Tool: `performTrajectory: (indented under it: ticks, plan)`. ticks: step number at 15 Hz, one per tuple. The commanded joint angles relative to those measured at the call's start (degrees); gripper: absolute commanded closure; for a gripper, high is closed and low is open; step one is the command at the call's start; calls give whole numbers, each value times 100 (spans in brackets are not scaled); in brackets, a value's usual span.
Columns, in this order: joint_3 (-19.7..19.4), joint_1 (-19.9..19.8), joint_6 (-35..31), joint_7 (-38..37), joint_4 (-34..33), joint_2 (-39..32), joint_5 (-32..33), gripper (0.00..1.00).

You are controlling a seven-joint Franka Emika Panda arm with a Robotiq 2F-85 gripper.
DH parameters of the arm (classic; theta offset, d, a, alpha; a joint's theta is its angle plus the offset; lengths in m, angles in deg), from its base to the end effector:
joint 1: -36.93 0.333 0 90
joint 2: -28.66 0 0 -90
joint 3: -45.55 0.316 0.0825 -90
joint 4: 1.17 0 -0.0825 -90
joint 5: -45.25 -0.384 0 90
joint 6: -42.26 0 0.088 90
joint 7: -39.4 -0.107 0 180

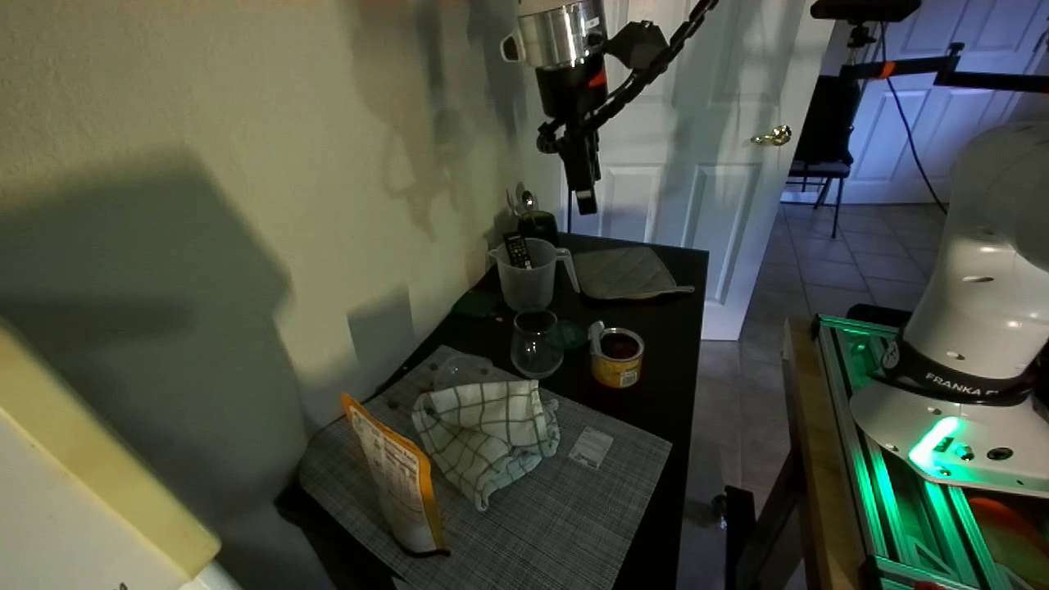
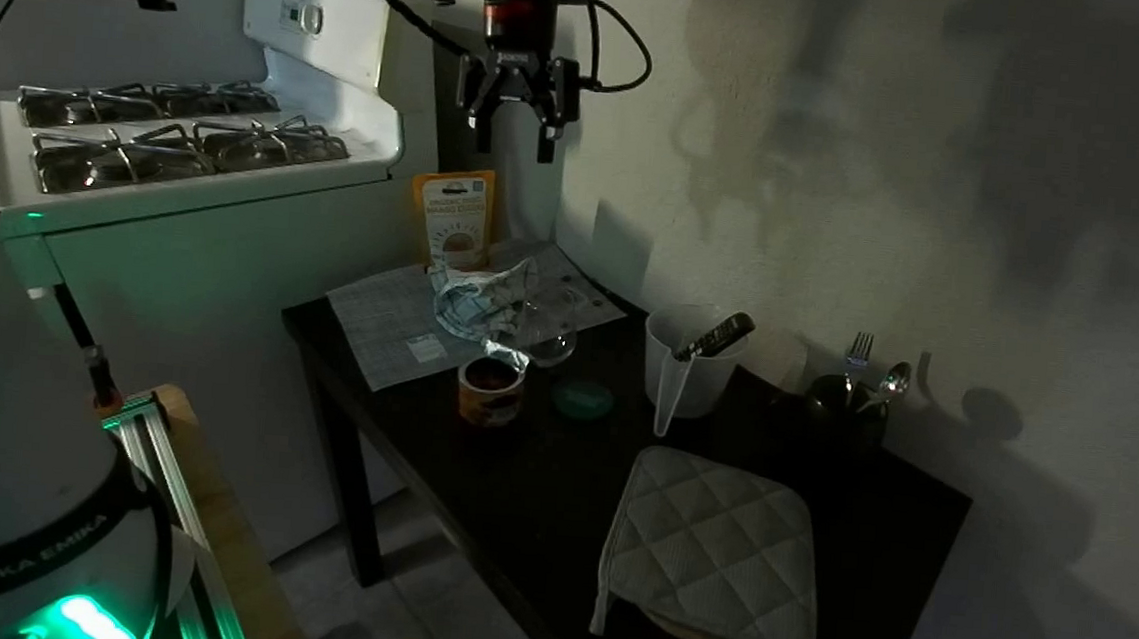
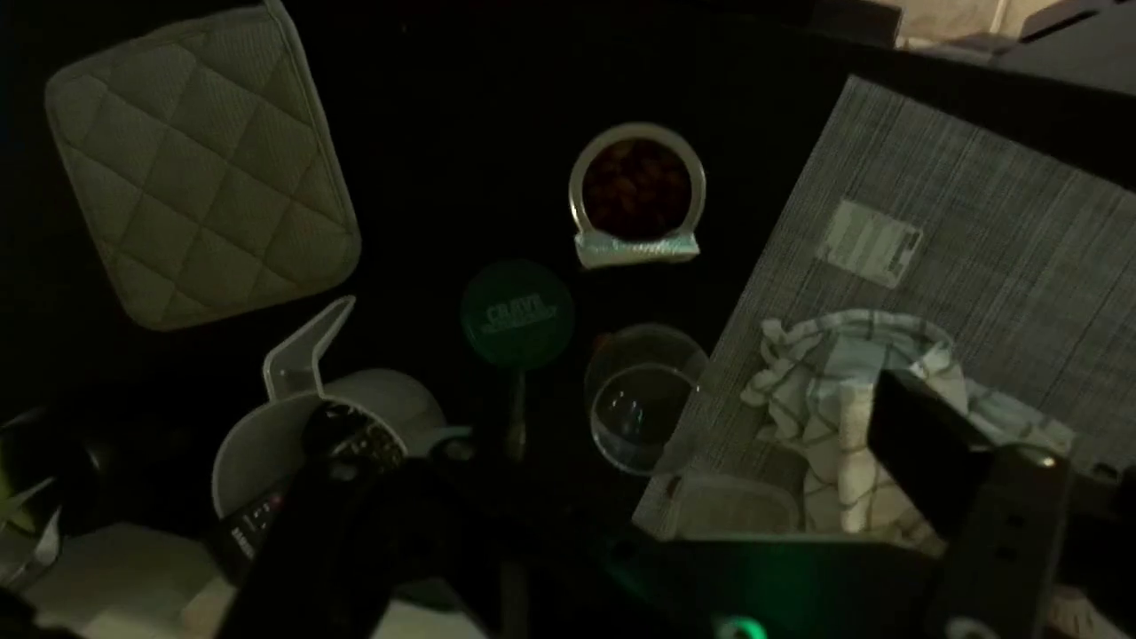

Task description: Pick up the clear square lunch box and put it in the clear measuring cup

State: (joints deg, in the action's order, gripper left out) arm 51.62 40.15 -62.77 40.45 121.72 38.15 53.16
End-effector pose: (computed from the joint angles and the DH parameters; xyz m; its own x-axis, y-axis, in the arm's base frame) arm 0.4815 0.0691 0.4633 0.9662 0.2085 -0.1519 0.2299 -0.9630 0.1407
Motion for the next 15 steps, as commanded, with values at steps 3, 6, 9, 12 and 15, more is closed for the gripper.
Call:
performTrajectory:
  ticks: [3,6,9,12,15]
  plan:
    - [39,45,-2545,-498,234,-486,505,0]
    - [66,101,-3559,-596,300,-1096,636,0]
    - [23,205,-4194,-851,418,-1660,829,0]
    - [-107,379,-4798,-1145,364,-2221,1121,0]
    - [-358,657,-5025,-1565,374,-2566,1456,0]
